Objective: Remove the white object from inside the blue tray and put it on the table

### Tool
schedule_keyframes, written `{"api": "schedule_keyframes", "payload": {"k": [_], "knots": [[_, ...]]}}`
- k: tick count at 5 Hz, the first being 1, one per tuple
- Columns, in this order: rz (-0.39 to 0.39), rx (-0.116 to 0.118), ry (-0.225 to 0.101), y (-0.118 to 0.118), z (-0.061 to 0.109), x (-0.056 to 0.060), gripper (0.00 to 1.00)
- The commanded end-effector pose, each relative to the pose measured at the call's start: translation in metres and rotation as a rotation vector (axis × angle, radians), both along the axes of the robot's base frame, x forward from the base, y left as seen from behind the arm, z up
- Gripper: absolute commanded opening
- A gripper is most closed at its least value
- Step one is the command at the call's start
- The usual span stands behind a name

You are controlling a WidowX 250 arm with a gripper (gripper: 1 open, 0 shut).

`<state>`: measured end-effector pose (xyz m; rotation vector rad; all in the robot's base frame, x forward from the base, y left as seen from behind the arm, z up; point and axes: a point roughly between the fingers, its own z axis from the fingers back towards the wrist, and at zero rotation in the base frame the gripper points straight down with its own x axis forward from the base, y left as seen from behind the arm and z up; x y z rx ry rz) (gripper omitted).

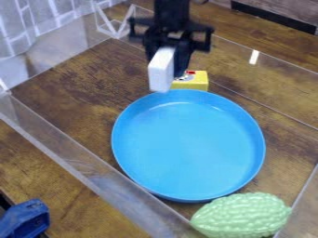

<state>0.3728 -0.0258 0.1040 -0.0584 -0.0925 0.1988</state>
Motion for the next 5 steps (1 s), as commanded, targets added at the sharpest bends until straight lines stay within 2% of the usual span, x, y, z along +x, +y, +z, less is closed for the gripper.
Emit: {"api": "schedule_keyframes", "payload": {"k": [1,2,5], "knots": [[-0.082,0.002,-0.146,-0.010,0.048,0.017,0.00],[-0.138,0.003,-0.183,-0.017,0.055,0.029,0.00],[-0.232,-0.008,-0.238,-0.033,0.050,0.061,0.00]]}}
